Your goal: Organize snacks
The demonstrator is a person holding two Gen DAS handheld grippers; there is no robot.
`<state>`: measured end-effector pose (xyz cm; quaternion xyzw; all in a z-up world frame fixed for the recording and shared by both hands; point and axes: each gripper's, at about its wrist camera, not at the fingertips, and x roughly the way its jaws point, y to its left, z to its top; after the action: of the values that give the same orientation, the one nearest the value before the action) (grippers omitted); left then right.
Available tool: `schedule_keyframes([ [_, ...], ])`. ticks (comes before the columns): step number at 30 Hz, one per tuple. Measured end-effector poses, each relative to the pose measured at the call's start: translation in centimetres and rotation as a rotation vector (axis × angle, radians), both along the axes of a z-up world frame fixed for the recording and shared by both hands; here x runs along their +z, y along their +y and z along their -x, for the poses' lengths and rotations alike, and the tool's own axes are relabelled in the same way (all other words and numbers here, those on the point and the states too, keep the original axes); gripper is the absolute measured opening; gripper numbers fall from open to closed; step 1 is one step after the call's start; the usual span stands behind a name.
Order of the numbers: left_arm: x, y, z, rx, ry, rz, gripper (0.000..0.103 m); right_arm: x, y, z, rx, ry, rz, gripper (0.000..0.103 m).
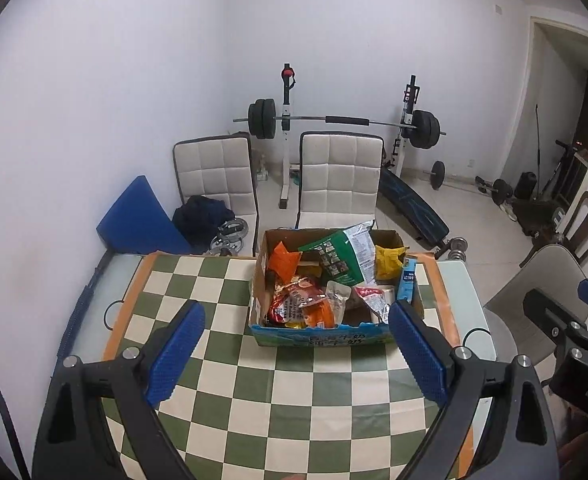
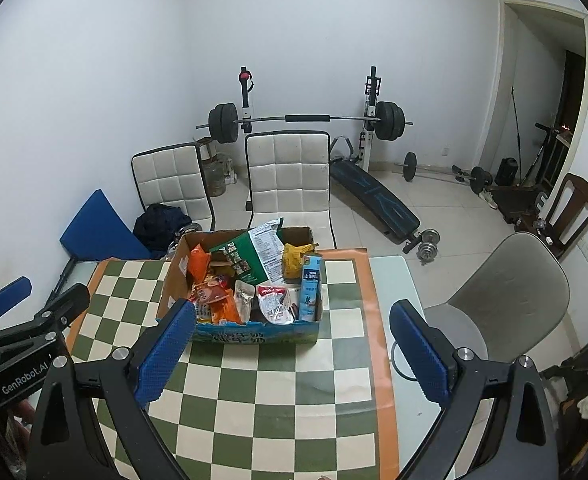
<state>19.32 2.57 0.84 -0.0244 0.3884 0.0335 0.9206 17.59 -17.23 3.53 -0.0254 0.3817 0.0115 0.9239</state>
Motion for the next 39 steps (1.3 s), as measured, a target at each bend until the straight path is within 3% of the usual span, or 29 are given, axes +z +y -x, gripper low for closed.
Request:
schedule_keyframes([
  [39,0.4,0.1,-1.4,0.006,0.004,0.007,0.094,-0.7,1.3,-1.6,-0.009,0.012,-0.016,0.100],
])
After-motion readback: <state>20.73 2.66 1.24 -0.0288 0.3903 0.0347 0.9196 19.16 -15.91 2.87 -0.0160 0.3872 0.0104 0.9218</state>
